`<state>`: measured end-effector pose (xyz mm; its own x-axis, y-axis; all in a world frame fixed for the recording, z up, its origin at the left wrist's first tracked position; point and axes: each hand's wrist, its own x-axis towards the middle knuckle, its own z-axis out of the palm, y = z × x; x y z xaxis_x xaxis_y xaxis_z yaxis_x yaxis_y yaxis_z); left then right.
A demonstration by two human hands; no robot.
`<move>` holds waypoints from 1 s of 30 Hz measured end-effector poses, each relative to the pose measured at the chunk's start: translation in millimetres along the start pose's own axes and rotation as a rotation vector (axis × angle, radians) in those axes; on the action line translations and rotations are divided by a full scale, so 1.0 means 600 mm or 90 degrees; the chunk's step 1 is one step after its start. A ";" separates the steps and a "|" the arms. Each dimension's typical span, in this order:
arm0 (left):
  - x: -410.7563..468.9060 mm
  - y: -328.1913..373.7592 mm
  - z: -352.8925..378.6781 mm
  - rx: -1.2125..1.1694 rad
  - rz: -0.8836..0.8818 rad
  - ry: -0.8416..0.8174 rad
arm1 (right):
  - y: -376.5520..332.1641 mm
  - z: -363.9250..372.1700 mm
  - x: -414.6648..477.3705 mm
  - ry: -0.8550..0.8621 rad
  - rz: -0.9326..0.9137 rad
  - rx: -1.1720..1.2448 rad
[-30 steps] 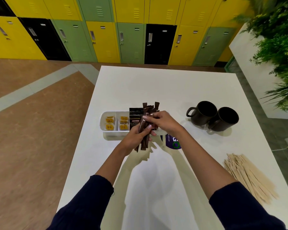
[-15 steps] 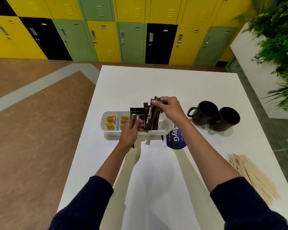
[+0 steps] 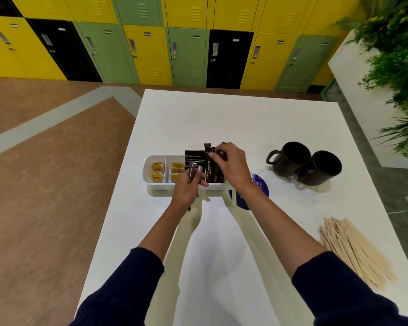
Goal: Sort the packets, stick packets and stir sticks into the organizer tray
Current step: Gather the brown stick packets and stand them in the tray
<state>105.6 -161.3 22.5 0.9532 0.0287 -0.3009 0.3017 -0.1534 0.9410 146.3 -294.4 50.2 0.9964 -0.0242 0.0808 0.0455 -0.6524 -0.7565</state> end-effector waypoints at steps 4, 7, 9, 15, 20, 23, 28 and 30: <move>-0.001 -0.004 0.002 0.004 -0.002 -0.026 | -0.005 0.004 -0.008 -0.079 0.006 -0.040; -0.001 -0.006 -0.001 0.017 -0.014 -0.046 | -0.004 0.001 -0.003 -0.113 0.031 -0.006; -0.001 -0.009 -0.005 0.009 -0.018 -0.070 | 0.000 -0.002 0.000 -0.137 0.054 0.025; -0.007 -0.003 -0.002 -0.022 -0.007 -0.115 | 0.005 -0.021 -0.004 0.031 -0.002 0.091; -0.014 0.011 0.001 -0.079 -0.016 -0.207 | -0.016 -0.043 -0.002 -0.215 0.027 0.177; -0.015 0.019 0.004 -0.092 -0.018 -0.251 | -0.020 -0.046 0.002 -0.318 0.010 0.154; -0.017 0.028 0.004 -0.087 -0.019 -0.279 | -0.023 -0.054 0.011 -0.354 -0.010 0.166; -0.019 0.028 0.005 -0.056 -0.011 -0.262 | -0.024 -0.058 0.015 -0.302 0.005 0.156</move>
<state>99.6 -167.1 41.3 0.8666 -0.3688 -0.3362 0.3346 -0.0704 0.9397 151.9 -311.9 84.4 0.9168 0.3537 -0.1853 -0.0039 -0.4560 -0.8899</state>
